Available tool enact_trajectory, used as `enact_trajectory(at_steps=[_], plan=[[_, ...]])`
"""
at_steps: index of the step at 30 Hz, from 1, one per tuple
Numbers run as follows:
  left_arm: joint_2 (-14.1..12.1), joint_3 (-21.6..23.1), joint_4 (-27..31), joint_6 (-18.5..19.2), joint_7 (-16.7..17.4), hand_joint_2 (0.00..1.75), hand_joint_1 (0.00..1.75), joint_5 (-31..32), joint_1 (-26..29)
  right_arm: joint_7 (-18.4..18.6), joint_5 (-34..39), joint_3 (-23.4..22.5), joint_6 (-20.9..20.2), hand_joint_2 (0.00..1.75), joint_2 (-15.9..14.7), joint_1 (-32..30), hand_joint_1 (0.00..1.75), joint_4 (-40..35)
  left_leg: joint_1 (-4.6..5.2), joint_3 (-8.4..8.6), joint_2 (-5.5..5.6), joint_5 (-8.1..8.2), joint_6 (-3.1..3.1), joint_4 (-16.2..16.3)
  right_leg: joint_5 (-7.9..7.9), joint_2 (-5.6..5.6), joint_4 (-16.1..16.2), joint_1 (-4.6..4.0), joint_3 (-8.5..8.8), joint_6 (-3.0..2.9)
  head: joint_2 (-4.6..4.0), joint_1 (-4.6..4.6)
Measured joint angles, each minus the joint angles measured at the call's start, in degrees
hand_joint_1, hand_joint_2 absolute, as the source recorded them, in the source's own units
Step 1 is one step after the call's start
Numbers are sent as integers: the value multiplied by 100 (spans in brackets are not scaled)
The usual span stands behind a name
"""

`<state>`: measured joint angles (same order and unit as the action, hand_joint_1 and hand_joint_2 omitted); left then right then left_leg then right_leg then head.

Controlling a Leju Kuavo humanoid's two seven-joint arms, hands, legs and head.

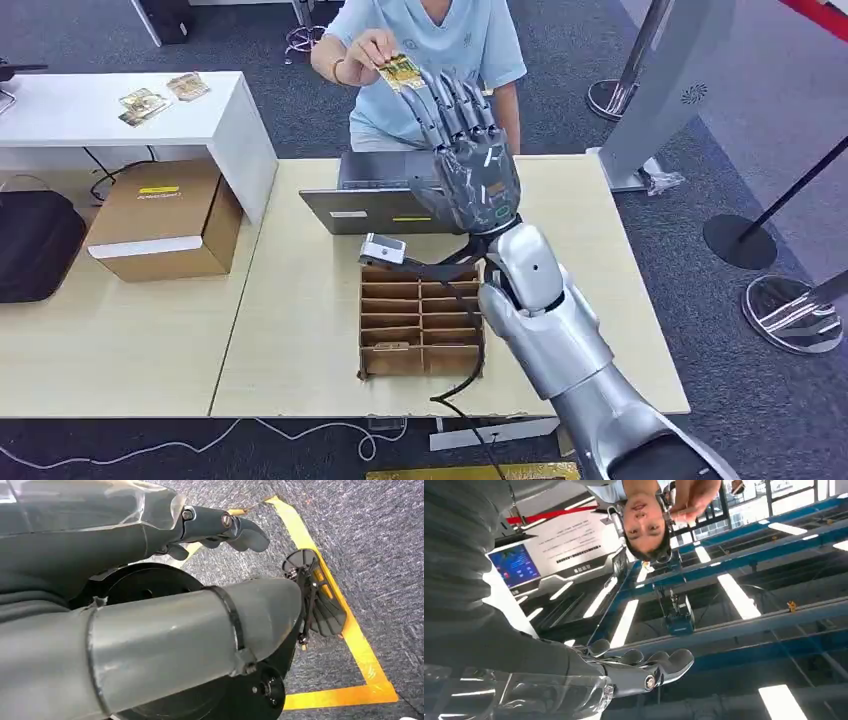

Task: Pass the card to the sensor for recognition and then transmit it.

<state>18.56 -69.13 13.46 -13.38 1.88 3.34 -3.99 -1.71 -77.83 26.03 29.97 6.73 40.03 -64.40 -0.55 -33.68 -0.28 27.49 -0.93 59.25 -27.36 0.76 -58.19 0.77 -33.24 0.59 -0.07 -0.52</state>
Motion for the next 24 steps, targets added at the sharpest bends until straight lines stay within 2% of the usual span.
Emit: enact_trajectory(at_steps=[6, 13, 19, 20, 21, 23, 24], plan=[[-39, 9, 0, -2, 57, 0, 0, 2, -16, 334, -227, 55, -352, 175, 166, 841, 0, 865, -1, 1, -2, -3, -3, 0, 1, -2, 0, 0, -2, -1, 0, -2], [-96, 26, 0, -7, 109, 0, 0, -2, -26, 507, -415, 59, -498, 175, 459, 1730, 0, 2012, -1, 1, 0, -8, -4, 0, 3, 0, -5, 0, -2, -4, 0, 0], [-138, 26, 0, 42, 105, 0, 0, -63, -42, 763, -593, 77, -551, 175, 599, 2173, 0, 2880, -1, 1, 1, -8, -4, 0, 3, 1, -4, 0, -2, -4, 0, -2], [-142, 26, 0, 57, 101, 0, 0, -83, -41, 778, -588, 79, -544, 175, 608, 2214, 3, 2980, -1, 1, 1, -8, -4, 0, 3, 0, -4, 0, -2, -4, 0, 0], [-146, 26, 0, 74, 101, 0, 0, -94, -41, 780, -579, 79, -542, 175, 612, 2242, 47, 3061, 0, 1, 1, -8, -4, 0, 3, 0, -4, 0, -2, -4, 0, -2], [-153, 26, 0, 101, 101, 0, 0, -101, -44, 785, -579, 79, -529, 175, 621, 2276, 51, 3203, 0, 1, 0, -8, -4, 1, 3, 0, -3, 0, -2, -3, 0, 0], [-155, 26, 0, 103, 101, 0, 0, -105, -44, 787, -579, 79, -525, 175, 625, 2282, 61, 3253, 0, 1, 1, -8, -4, 1, 3, 0, -3, 0, -2, -3, 0, -2]])
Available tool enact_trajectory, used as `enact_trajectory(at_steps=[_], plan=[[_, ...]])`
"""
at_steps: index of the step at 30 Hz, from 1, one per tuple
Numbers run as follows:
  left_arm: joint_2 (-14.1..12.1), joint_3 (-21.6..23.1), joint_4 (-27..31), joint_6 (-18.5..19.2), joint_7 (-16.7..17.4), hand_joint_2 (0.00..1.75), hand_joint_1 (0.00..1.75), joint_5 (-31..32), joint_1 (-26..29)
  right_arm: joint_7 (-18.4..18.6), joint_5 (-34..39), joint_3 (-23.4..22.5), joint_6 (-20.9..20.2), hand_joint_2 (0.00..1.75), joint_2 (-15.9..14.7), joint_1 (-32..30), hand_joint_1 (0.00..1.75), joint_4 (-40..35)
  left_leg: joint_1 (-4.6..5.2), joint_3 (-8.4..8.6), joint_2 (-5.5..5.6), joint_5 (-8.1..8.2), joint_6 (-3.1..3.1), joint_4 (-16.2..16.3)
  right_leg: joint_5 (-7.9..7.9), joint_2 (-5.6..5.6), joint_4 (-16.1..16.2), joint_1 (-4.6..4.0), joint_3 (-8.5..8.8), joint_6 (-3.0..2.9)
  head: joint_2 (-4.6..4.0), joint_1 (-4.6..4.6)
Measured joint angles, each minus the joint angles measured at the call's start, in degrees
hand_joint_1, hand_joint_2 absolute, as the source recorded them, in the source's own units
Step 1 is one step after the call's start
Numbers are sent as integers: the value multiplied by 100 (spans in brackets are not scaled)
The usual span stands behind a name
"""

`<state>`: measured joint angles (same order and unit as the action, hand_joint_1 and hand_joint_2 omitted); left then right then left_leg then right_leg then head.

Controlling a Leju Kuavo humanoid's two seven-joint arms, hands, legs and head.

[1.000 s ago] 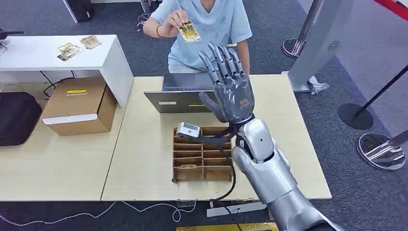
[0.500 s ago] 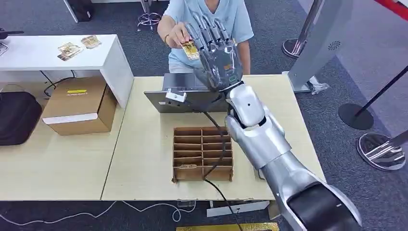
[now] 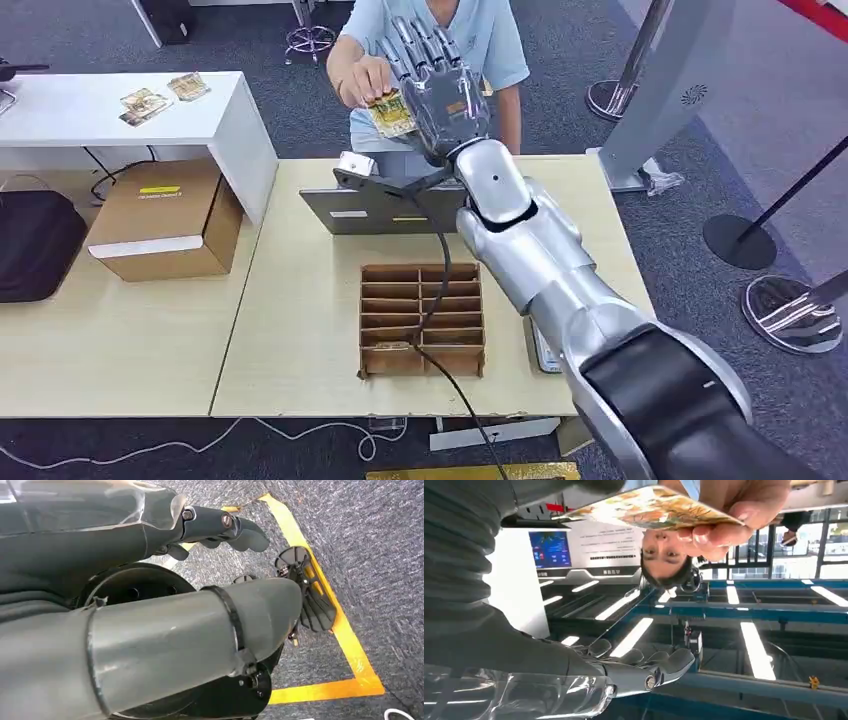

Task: Pass the card to the sensor for recognition and then transmit it.

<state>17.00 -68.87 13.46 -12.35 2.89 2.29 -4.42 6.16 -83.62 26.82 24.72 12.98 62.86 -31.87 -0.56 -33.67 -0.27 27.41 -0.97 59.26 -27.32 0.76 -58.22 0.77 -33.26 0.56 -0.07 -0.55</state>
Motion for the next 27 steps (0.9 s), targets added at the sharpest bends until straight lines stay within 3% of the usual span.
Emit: enact_trajectory(at_steps=[5, 6, 17, 21, 25, 26, 27], plan=[[-28, 0, 0, 50, 0, 0, 0, -22, -1, 0, 31, 0, 68, 175, 4, 21, 58, 149, 0, 1, 0, 0, 0, 0, 0, 0, 0, 0, 0, 0, 0, 2], [-33, 0, 0, 57, 0, 0, 0, -26, -1, -6, 46, -2, 79, 175, 4, 22, 37, 170, -1, 1, 0, 0, 0, 0, 0, -1, 0, 0, -1, 0, 0, 2], [-52, 0, 0, 98, 0, 0, 0, -46, -1, -31, 103, -50, 197, 175, 4, 83, 37, 310, 0, 1, -1, 0, 0, 0, 0, -1, 0, 0, -1, 0, 0, 2], [-57, 0, 0, 98, 0, 0, 0, -50, -1, -35, 105, -50, 208, 175, 4, 92, 12, 326, 0, 1, -1, 0, 0, 0, 0, -1, 0, 0, -1, 0, 0, 2], [-59, 0, 0, 98, 0, 0, 0, -55, -1, -63, 125, -74, 280, 175, 4, 99, 21, 332, 0, 1, -1, 0, 0, 1, 0, -1, 0, 0, -1, 0, 0, 2], [-59, 0, 0, 98, 0, 0, 0, -55, -1, -70, 129, -96, 289, 175, 4, 102, 33, 334, 0, 1, -1, 0, 0, 1, 0, -1, 0, 0, -1, 0, 0, 2], [-59, 0, 0, 98, 0, 0, 0, -55, -1, -70, 131, -107, 289, 175, 4, 104, 68, 334, -1, 1, -1, 0, 0, 0, 0, -1, 0, 0, -1, 0, 0, 2]])
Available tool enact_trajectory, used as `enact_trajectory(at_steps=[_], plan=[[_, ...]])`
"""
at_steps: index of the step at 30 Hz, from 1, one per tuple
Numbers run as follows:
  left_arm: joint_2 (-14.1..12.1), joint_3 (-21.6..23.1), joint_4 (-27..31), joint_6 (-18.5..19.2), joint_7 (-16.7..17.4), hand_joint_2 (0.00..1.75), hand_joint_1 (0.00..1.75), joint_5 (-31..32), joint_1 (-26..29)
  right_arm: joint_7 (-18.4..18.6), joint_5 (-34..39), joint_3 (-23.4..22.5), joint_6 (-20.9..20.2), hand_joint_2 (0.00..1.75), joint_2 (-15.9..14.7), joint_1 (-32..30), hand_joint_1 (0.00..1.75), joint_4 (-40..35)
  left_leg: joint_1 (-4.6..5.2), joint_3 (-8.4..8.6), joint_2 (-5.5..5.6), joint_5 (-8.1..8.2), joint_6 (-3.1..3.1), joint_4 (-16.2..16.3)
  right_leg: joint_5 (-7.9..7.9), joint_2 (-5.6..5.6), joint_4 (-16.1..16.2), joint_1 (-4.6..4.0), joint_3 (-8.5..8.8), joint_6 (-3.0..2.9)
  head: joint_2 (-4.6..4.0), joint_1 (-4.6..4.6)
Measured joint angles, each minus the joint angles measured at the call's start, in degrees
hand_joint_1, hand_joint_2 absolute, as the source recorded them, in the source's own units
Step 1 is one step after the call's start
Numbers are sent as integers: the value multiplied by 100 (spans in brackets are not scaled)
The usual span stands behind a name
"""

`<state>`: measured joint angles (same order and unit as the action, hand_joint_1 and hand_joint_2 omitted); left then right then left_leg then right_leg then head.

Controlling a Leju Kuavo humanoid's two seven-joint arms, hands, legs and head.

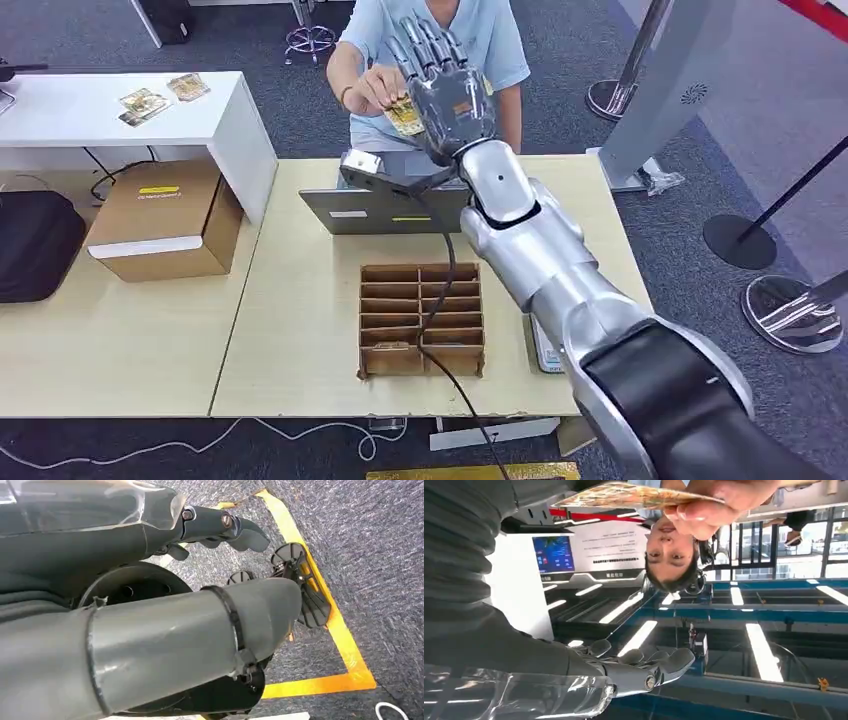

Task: Pass the card to the sensor for recognition and then transmit it.

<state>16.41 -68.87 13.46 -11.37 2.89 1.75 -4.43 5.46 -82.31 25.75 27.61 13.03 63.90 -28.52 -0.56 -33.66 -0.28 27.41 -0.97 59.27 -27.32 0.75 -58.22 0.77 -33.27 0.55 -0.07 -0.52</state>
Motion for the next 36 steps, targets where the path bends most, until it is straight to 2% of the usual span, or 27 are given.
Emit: enact_trajectory(at_steps=[1, 3, 15, 31, 36], plan=[[0, 0, 0, 0, 2, 0, 0, 0, 0, -4, 4, -22, 2, 175, 0, 0, 120, 2, 0, 0, 0, 0, 0, 0, 0, 0, 0, 0, 0, 0, 0, 0], [0, 0, 0, -2, 7, 0, 0, 0, 0, -24, 42, -39, 35, 175, -2, -1, 175, 2, 0, 0, 0, 0, 0, 0, 0, 0, 0, 0, 0, 0, 0, 0], [24, 0, 0, -87, 9, 0, 0, 22, 1, -186, 197, -258, 326, 175, -9, 1, 175, -28, 0, 0, 0, 0, 0, 0, 0, 0, 0, 0, 0, 0, 0, 0], [39, 0, 0, -98, 9, 0, 0, -20, 2, -247, 304, -352, 411, 175, -9, 2, 175, -90, 0, 1, 0, 0, 0, 0, 0, 0, 0, 0, 0, 0, 0, 0], [42, 0, 0, -92, 4, 0, 0, -77, 2, -442, 825, -536, 415, 175, -22, -5, 175, -155, 0, 1, 0, 0, 0, 1, 0, 0, 0, 0, -1, 0, 0, 0]])
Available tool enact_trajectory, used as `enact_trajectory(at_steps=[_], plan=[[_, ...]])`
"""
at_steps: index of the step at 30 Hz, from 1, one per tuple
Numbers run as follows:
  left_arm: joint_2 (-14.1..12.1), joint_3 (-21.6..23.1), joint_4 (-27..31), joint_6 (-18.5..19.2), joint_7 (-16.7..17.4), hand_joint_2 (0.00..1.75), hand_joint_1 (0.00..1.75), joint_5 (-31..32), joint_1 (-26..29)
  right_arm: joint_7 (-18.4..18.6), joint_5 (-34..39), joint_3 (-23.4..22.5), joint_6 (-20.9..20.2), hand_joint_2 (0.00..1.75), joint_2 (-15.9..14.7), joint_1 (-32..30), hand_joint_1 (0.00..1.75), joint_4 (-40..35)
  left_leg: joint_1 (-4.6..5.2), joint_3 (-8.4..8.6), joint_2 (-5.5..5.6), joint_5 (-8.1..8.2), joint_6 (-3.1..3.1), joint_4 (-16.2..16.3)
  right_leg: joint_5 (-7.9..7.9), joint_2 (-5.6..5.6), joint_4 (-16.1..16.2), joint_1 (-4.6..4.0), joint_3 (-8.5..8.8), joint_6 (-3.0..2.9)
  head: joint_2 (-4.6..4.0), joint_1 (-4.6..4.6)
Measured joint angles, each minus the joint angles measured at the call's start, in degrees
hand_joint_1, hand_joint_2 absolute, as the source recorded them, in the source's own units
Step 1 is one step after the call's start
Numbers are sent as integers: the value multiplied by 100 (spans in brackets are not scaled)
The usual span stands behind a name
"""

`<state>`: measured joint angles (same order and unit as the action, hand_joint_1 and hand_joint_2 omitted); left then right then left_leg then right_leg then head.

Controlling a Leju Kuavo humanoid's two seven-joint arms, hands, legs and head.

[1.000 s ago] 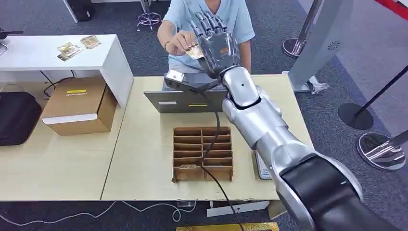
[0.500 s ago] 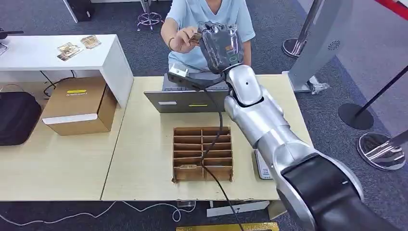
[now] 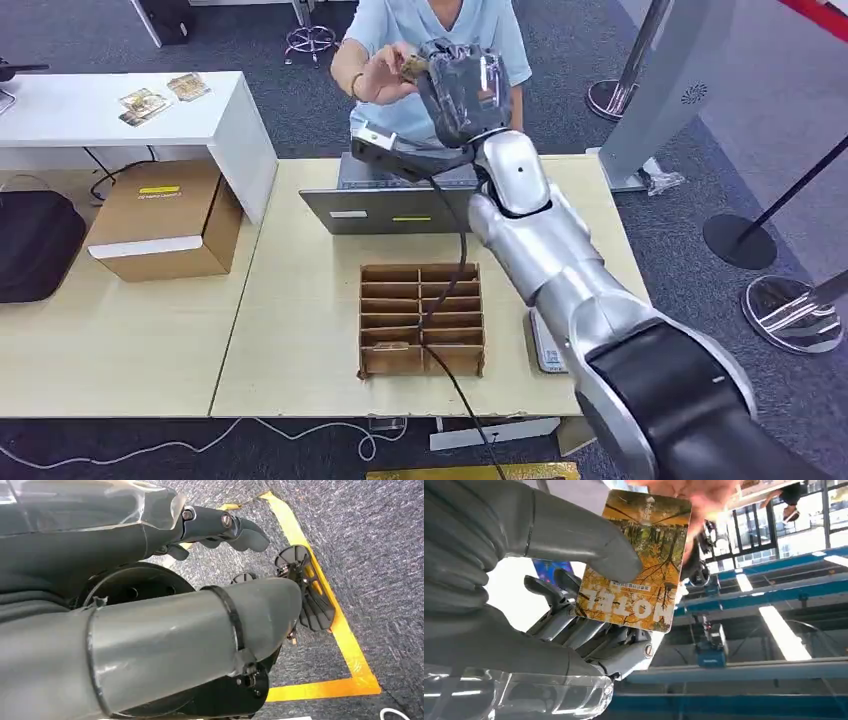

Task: Pass the card to the sensor for recognition and then transmit it.

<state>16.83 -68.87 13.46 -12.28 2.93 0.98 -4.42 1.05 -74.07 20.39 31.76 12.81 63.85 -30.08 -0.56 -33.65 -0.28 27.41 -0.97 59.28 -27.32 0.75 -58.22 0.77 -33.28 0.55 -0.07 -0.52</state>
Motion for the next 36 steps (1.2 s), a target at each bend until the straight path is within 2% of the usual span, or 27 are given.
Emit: enact_trajectory(at_steps=[5, 10, 15, 19, 24, 28, 32, 36], plan=[[2, 0, 0, 44, -7, 0, 0, -63, 0, -302, 619, -275, 68, 175, -129, -3, 175, -116, 0, 0, 1, 0, 0, 1, 0, 1, 1, 0, 0, 1, 0, -2], [2, 0, 0, 116, -22, 0, 0, -144, 3, -656, 1314, -562, 55, 175, -396, -27, 175, -286, 1, 0, 1, 0, 0, 4, 4, 1, 4, 0, 0, 4, 0, -2], [2, 0, 0, 262, -105, 0, 0, -269, 13, -1033, 2226, -897, -350, 175, -773, -105, 175, -498, 1, -2, 5, 1, 1, 6, 5, 3, 5, 1, 0, 5, 0, -2], [4, -4, -2, 339, -127, 0, 0, -417, 21, -1341, 3244, -1217, -1264, 175, -1151, -202, 175, -616, 1, -2, 8, 1, 2, 9, 6, 5, 8, 1, 1, 5, 0, -2], [39, -48, -15, 422, -216, 0, 0, -535, 31, -1663, 4186, -1644, -2327, 175, -1675, -394, 175, -664, 1, -5, 11, 2, 3, 11, 9, 6, 10, 1, 0, 10, 0, 0], [39, -85, -28, 557, -225, 0, 0, -603, 47, -1923, 5023, -1953, -3297, 175, -2187, -724, 175, -714, 1, -7, 24, 4, 6, 13, 8, 21, 12, 1, 4, 13, 0, -2], [39, -98, -31, 656, -225, 0, 0, -632, 83, -2035, 5836, -2157, -3966, 175, -2727, -1451, 175, -1016, 1, -9, 35, 8, 12, 13, 5, 33, 18, 0, 11, 18, 0, -2], [39, -114, -39, 699, -208, 0, 0, -645, 112, -1862, 6513, -2225, -4426, 175, -3176, -2437, 175, -1590, 3, -13, 34, 17, 25, 13, 3, 34, 19, 1, 9, 21, 0, -2]])
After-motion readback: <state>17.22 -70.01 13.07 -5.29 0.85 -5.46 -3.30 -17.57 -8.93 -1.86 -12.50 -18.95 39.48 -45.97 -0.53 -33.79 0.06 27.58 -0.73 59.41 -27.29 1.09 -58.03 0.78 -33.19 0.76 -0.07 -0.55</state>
